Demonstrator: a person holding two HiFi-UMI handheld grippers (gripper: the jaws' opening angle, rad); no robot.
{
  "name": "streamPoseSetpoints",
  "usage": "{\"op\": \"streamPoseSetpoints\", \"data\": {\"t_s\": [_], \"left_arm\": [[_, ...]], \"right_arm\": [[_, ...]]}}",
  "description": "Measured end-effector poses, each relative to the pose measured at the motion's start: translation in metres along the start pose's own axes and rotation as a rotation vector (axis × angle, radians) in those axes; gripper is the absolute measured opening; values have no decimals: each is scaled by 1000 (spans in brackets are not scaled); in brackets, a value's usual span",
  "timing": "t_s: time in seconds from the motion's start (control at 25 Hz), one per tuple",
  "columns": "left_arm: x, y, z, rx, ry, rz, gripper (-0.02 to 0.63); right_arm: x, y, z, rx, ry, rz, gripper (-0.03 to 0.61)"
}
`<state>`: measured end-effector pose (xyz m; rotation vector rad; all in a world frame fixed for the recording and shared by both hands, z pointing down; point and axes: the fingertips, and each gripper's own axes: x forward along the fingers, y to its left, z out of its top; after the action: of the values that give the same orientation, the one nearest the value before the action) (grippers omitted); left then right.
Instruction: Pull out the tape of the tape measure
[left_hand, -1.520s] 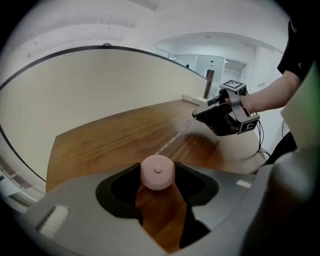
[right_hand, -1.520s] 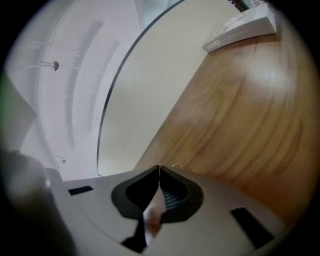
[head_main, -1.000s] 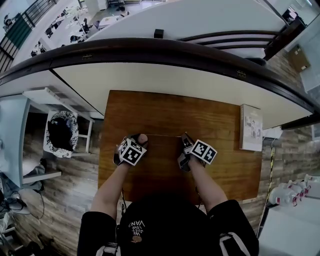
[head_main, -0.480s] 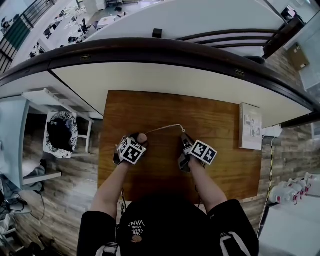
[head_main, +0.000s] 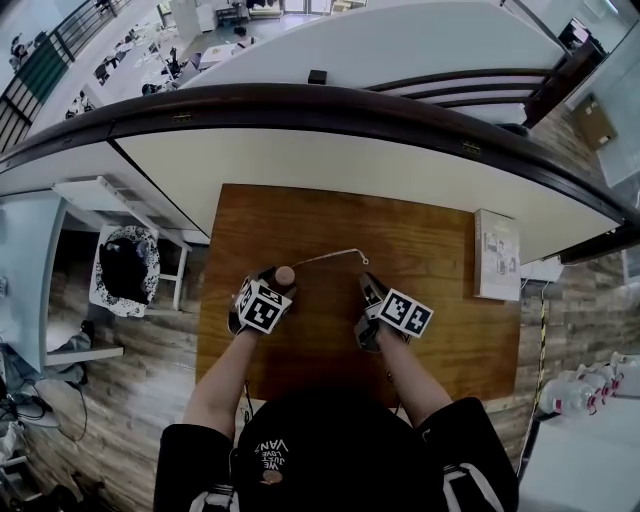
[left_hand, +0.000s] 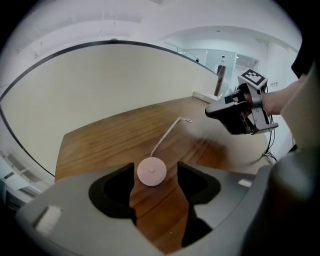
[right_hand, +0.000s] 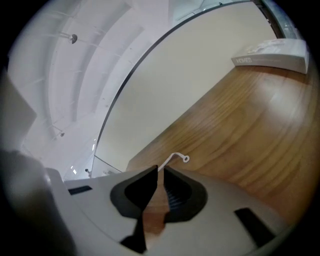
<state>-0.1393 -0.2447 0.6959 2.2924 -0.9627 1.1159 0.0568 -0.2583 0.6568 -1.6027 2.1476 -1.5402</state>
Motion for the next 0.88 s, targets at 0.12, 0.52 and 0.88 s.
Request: {"op": "streamPoseSetpoints", "data": {"t_s": [0.12, 0.52, 0.88], "left_arm": [[-9, -3, 1, -14, -35, 26, 259], [-51, -23, -5, -102, -137, 108, 259], [-99, -45, 4, -172, -280, 193, 197]], "right_arm": [[-7, 9, -3, -36, 7, 18, 14], [-34, 33, -18, -176, 46, 81, 14], [-67, 74, -22, -377, 56, 185, 12]]}}
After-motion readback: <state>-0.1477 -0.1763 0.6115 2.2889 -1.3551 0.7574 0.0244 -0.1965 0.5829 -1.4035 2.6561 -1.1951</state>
